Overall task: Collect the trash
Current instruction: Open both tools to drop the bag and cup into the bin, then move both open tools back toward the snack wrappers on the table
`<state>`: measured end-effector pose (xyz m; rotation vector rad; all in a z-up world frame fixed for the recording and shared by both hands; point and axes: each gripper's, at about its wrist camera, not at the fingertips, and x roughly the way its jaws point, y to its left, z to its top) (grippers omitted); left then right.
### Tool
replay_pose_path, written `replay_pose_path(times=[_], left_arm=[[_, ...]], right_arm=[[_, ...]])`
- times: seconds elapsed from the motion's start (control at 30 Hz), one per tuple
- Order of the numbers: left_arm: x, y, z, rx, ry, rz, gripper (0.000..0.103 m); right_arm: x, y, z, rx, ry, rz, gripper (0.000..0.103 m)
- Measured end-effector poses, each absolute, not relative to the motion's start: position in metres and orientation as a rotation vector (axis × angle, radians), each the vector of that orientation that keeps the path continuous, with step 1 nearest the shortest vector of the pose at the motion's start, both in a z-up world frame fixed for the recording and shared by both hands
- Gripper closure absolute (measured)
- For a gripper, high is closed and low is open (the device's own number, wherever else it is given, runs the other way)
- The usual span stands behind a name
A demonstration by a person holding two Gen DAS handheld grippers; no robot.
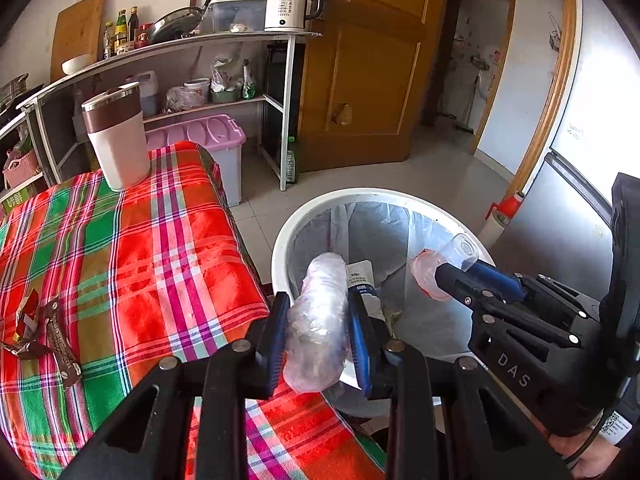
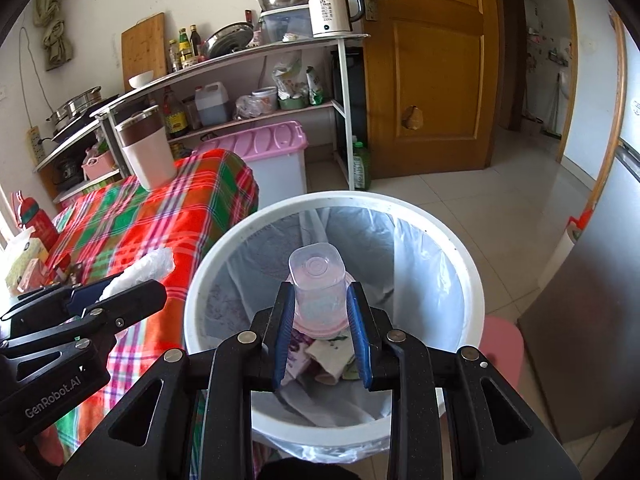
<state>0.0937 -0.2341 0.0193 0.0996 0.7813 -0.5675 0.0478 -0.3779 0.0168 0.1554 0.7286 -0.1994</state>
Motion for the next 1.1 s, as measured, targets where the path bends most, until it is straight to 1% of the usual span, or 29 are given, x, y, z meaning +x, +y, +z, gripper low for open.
replay_pose_path(times=[0.13,0.23,0.3,0.33,0.37,0.5,0.6,0.73,1.1], left_arm=[[0.097,-0.240,0.016,0.094,0.804,-0.570,0.073],[0.099,-0.241,0.013,0.096,0.816,-0.566,0.070],[0.098,-0.241,0.014,0.091,0.814,-0.573,0.064],[0.097,-0.241,0.014,0.092,0.812,-0.568,0.054],[0.097,-0.240,0.015,0.092,0.809,-0.565,0.048],[0.095,-0.237,0.017,0.088,0.802,-0.568,0.048],[0.092,-0.233,0.019,0.088,0.795,-0.560,0.047],[0.089,-0.225,0.023,0.080,0.782,-0.554,0.044],[0.077,-0.196,0.034,0.068,0.743,-0.514,0.044]], right_arm=[[0.048,-0.386,0.011,0.163,0.748,-0.215,0.075],[0.048,-0.390,0.008,0.166,0.763,-0.229,0.074],[0.047,-0.391,0.008,0.171,0.768,-0.231,0.074],[0.046,-0.391,0.007,0.173,0.769,-0.228,0.074],[0.046,-0.391,0.008,0.172,0.769,-0.226,0.074],[0.043,-0.388,0.010,0.167,0.763,-0.234,0.068],[0.042,-0.386,0.011,0.168,0.760,-0.235,0.066],[0.039,-0.381,0.016,0.169,0.749,-0.232,0.066],[0.030,-0.359,0.025,0.150,0.726,-0.200,0.065]])
